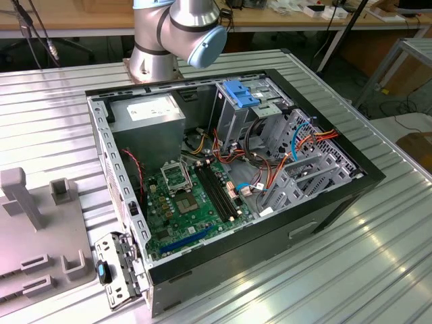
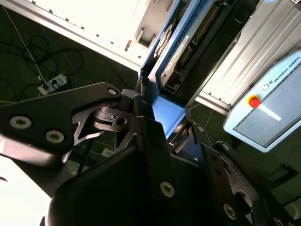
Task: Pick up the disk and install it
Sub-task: 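Pick up the disk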
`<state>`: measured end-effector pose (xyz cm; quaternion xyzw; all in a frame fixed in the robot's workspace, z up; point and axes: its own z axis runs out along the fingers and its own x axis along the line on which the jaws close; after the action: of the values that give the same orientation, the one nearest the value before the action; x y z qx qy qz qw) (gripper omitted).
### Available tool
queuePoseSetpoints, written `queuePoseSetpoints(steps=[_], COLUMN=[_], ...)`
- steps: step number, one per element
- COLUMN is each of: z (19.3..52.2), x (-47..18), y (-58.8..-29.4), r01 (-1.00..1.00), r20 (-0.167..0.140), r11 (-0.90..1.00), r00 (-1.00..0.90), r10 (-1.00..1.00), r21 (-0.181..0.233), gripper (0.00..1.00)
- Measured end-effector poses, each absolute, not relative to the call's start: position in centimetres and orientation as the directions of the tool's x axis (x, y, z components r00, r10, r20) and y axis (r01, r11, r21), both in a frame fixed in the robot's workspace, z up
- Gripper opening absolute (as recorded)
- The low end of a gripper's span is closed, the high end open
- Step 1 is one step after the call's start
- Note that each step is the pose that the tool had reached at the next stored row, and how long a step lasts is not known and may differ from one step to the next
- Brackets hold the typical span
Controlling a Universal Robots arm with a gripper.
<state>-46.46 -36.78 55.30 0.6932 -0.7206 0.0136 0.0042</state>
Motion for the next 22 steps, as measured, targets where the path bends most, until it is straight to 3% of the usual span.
queuePoseSetpoints(steps=[5, 22], z=[56.9, 57.0], x=[-46.5, -41.9], y=[-36.8, -36.8], r01=[-0.999, -0.999], r20=[0.026, 0.025], r11=[0.038, 0.039], r00=[-0.039, -0.039], r10=[-0.999, -0.999], r21=[-0.014, -0.014], gripper=[0.37, 0.37])
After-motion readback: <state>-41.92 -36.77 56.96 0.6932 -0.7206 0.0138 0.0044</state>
